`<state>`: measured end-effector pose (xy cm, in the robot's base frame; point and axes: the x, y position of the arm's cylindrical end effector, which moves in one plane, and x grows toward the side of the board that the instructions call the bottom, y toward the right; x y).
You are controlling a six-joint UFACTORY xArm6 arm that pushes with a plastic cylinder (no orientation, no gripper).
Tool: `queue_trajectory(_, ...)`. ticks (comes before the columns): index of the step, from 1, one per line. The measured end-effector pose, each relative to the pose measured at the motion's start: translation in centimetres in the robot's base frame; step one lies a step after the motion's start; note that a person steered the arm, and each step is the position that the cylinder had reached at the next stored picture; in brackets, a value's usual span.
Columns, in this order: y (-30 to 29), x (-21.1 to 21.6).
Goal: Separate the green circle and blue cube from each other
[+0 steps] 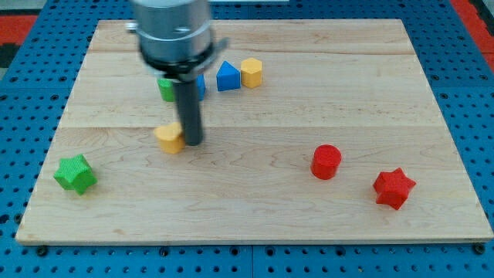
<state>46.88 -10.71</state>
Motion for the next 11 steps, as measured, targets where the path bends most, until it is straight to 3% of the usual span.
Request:
queue_trajectory(2,-8.5,-1.0)
queue_trajectory(3,-8.0,-3.0)
queue_trajectory(4,-4.0,-5.7)
queue_trajectory(5,4.8,-7.5)
queue_trajectory(6,2.1,-10.9)
queue_trajectory(7,-4.8,-12.8)
queue_trajectory(9,-3.6,-11.6)
queue_trajectory(10,-8.4,-8.6)
queue_trajectory(11,-11.9,-10.0)
